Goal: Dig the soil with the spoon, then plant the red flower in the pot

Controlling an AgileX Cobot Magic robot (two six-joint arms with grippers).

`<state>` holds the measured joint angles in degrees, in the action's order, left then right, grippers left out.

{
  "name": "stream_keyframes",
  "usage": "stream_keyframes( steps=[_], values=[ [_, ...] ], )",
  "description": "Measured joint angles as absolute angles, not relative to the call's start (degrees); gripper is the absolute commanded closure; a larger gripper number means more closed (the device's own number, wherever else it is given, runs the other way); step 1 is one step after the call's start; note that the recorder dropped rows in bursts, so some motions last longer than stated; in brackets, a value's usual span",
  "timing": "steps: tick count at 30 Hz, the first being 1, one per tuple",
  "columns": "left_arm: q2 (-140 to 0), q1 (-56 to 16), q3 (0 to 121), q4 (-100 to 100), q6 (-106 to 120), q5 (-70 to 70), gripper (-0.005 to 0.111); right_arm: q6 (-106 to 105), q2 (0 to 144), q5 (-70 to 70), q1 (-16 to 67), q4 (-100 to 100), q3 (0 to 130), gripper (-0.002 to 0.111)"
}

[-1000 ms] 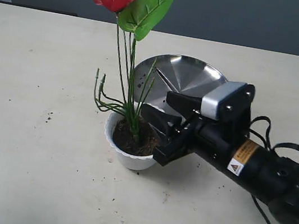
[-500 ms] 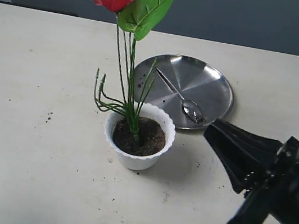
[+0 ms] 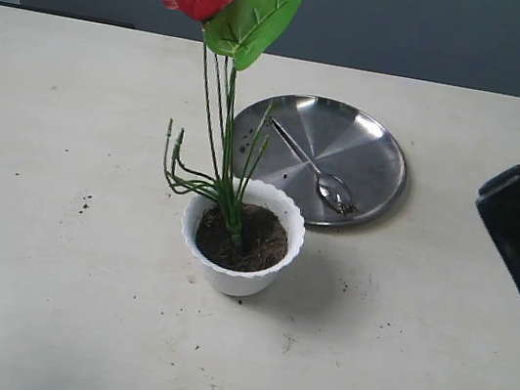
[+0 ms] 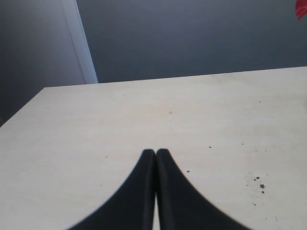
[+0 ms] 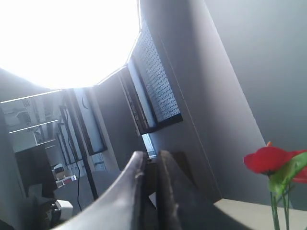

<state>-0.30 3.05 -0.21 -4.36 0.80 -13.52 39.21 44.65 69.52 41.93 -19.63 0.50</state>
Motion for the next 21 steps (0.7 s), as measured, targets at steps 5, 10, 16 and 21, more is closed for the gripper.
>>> stream_keyframes(
  steps=[5,10,16,21],
  values=[
    [-0.30,3.05,-0.21,-4.36,0.80,-13.52,0.106,39.53,43.47,69.64,41.93,-19.98,0.50,0.100],
    [-0.30,3.05,-0.21,-4.36,0.80,-13.52,0.106,39.53,43.47,69.64,41.93,-20.08,0.50,0.100],
    [-0.30,3.05,-0.21,-4.36,0.80,-13.52,0.106,39.53,38.33,66.74,41.93,-19.25,0.50,0.100],
    [-0.30,3.05,-0.21,-4.36,0.80,-13.52,0.106,38.82,24.93,46.76,41.02,-18.46,0.50,0.100]
  ],
)
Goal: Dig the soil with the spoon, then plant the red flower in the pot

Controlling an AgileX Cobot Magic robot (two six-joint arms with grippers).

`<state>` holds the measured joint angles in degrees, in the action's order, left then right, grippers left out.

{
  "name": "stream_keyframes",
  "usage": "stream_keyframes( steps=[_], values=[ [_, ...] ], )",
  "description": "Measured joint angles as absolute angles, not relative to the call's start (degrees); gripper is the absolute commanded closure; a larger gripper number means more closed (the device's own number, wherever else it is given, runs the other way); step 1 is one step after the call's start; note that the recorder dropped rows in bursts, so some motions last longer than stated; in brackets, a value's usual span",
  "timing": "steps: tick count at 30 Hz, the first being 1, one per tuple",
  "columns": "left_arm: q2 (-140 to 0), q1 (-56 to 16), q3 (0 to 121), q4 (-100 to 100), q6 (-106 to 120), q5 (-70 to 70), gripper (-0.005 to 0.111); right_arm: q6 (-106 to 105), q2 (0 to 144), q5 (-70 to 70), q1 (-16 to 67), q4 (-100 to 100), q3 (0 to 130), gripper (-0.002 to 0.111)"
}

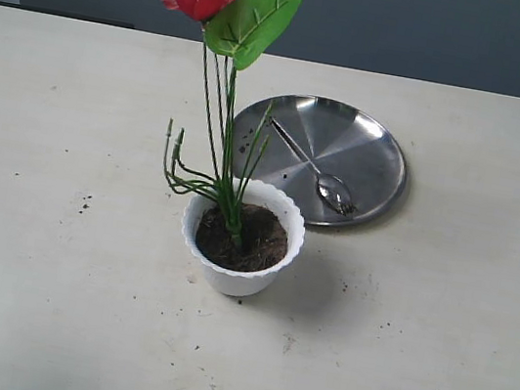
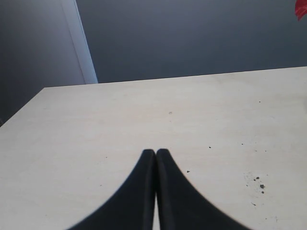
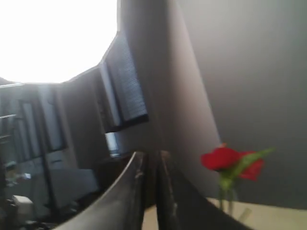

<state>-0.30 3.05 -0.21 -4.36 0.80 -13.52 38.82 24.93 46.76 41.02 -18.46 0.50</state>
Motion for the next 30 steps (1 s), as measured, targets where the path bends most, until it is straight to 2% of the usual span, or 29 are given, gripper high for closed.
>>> stream_keyframes(
  steps=[5,10,14,22,30],
  values=[
    [-0.30,3.05,-0.21,-4.36,0.80,-13.52,0.106,38.77,10.69,22.93,34.22,-17.86,0.45,0.100],
    [-0.30,3.05,-0.21,-4.36,0.80,-13.52,0.106,36.40,1.84,12.43,25.62,-18.40,0.45,0.100],
    [-0.30,3.05,-0.21,-4.36,0.80,-13.52,0.106,35.59,0.44,3.98,20.90,-19.03,0.45,0.100],
    [-0.30,3.05,-0.21,-4.36,0.80,-13.52,0.106,35.49,0.44,-3.12,13.43,-19.03,0.36,0.100],
    [-0.30,3.05,-0.21,-4.36,0.80,-13.52,0.106,35.37,0.44,-4.37,12.29,-19.03,0.36,0.100]
  ],
)
